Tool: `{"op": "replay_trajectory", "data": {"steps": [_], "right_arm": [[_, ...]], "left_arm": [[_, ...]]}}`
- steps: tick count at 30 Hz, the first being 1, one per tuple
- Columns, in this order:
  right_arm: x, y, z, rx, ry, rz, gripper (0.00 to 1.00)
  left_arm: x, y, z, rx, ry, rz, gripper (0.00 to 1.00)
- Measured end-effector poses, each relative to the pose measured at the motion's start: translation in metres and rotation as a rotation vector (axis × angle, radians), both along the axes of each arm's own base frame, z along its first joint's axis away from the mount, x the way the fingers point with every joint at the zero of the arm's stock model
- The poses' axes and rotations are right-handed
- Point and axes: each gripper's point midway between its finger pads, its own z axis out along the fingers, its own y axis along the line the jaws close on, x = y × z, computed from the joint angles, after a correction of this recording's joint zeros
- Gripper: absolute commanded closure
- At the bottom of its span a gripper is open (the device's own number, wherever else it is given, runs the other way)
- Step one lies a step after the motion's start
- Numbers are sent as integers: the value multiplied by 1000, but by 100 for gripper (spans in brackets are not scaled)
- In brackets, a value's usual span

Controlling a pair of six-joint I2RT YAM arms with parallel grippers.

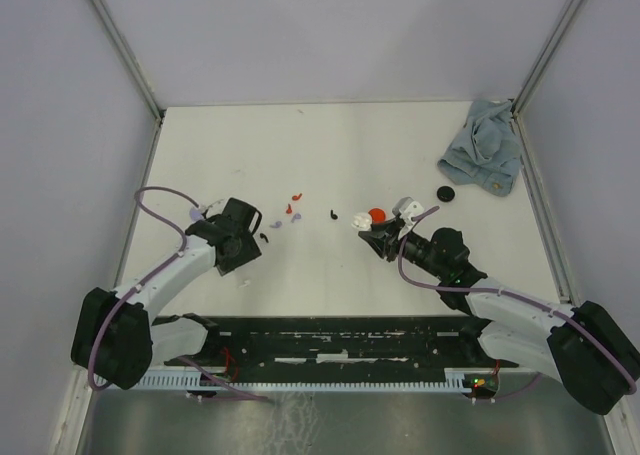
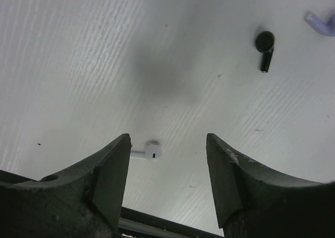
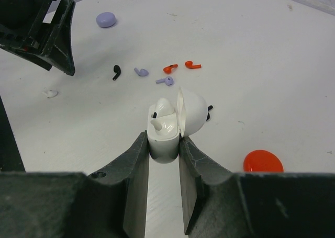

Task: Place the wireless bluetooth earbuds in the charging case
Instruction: Pick up the earbud from the center of the board.

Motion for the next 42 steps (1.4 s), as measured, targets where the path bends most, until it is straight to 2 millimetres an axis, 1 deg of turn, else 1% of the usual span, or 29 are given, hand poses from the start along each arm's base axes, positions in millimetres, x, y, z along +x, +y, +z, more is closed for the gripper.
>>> {"op": "replay_trajectory", "data": {"steps": [3,6,11,17,24,29,34,38,42], "right_arm": [[0,0,0,2,1,0,98],[-1,0,1,4,1,4,98],[-2,0,3,9,-1,5,98],[-2,0,5,14,-7,7,98],[-3,0,8,19,-14,7,98],[-3,-1,9,19,-15,7,98],[-4,-1,8,17,-11,6,98],[-4,-1,8,17,-11,7,98],[-4,-1,10,20,-15,6,98]], "left_arm": [[-6,9,-8,11,28,28,32],[-11,12,-15,21,55,33,32],[-19,13,-26,26,97,30,32],[-30,8,-41,0,154,16,33],[-31,3,-41,-30,156,7,34],[-33,-10,-38,-109,150,-16,34],[-40,-25,-37,-179,163,-46,36],[-42,-35,-36,-209,166,-71,38],[-43,-39,-37,-209,172,-82,38]]}}
